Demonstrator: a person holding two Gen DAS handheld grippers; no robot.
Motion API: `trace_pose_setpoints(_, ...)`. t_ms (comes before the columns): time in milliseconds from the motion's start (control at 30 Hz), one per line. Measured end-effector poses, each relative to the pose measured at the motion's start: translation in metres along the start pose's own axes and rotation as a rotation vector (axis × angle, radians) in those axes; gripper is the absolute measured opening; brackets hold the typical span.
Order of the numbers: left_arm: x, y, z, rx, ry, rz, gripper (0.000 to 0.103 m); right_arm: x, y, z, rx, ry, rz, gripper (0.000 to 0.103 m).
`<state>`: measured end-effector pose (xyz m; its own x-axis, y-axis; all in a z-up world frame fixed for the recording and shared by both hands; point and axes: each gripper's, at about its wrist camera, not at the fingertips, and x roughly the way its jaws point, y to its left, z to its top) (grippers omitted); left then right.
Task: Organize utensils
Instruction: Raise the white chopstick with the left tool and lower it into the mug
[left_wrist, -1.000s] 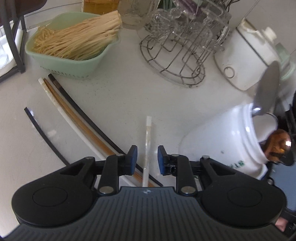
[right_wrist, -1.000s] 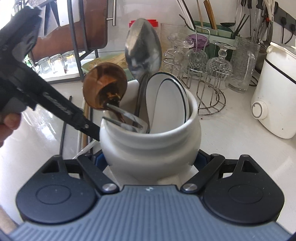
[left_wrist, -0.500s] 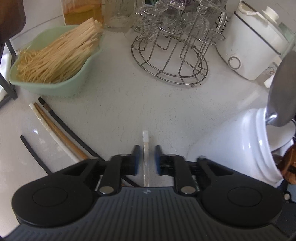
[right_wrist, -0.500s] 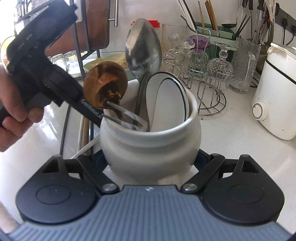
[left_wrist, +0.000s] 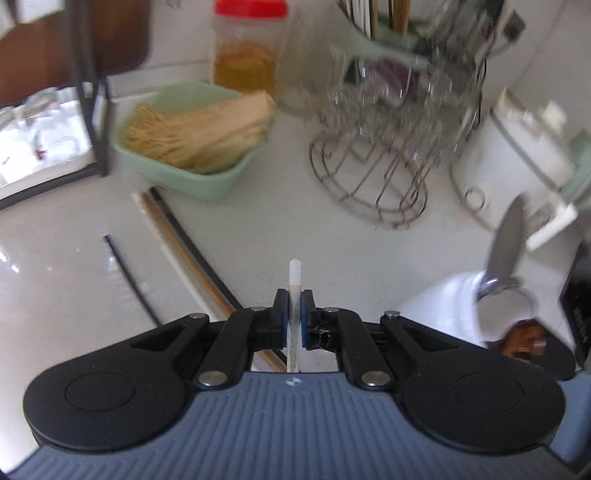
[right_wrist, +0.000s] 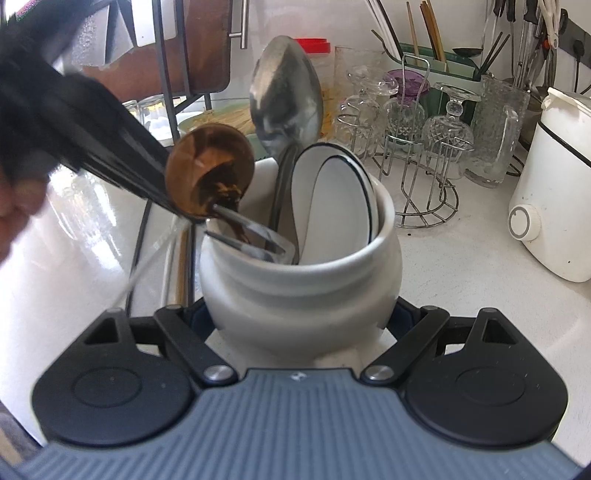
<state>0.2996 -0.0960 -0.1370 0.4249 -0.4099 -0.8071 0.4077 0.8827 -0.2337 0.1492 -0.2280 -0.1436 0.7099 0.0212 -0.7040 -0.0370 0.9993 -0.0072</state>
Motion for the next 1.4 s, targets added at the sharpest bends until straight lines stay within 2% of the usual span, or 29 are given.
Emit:
trace_pose_setpoints(300, -0.086, -0.003, -0.010, -0.119, -0.179, -0.028, 0.007, -0.008, 0.013, -0.006, -0.041, 0.014, 0.047, 0.091)
trace_pose_setpoints(633, -0.164, -0.032, 0.018, -0.081, -0.438, -0.053, 0.007, -0.010, 0.022, -0.009, -0.055, 0.007, 0.070, 0.091)
trace_pose_setpoints(767, -0.183, -0.051, 0.035, -0.056, -0.526, -0.093, 0.007, -0.010, 0.021, -0.010, -0.055, 0.000, 0.075, 0.091)
trace_pose_setpoints(867, -0.187, -0.068, 0.044, -0.020, -0.575, -0.112, 0.007, -0.012, 0.021, -0.013, -0.057, -0.006, 0.078, 0.091)
trace_pose_setpoints(1000, -0.179, -0.087, 0.055, 0.020, -0.589, -0.139, 0.007, -0.013, 0.021, -0.014, -0.055, -0.011, 0.080, 0.091)
trace_pose_setpoints(1100, -0.169, -0.099, 0.060, 0.038, -0.596, -0.111, 0.007, -0.013, 0.021, -0.014, -0.052, -0.015, 0.080, 0.091)
trace_pose_setpoints(1400, -0.132, -0.114, 0.071, 0.080, -0.602, -0.102, 0.007, -0.013, 0.021, -0.015, -0.052, -0.021, 0.081, 0.091)
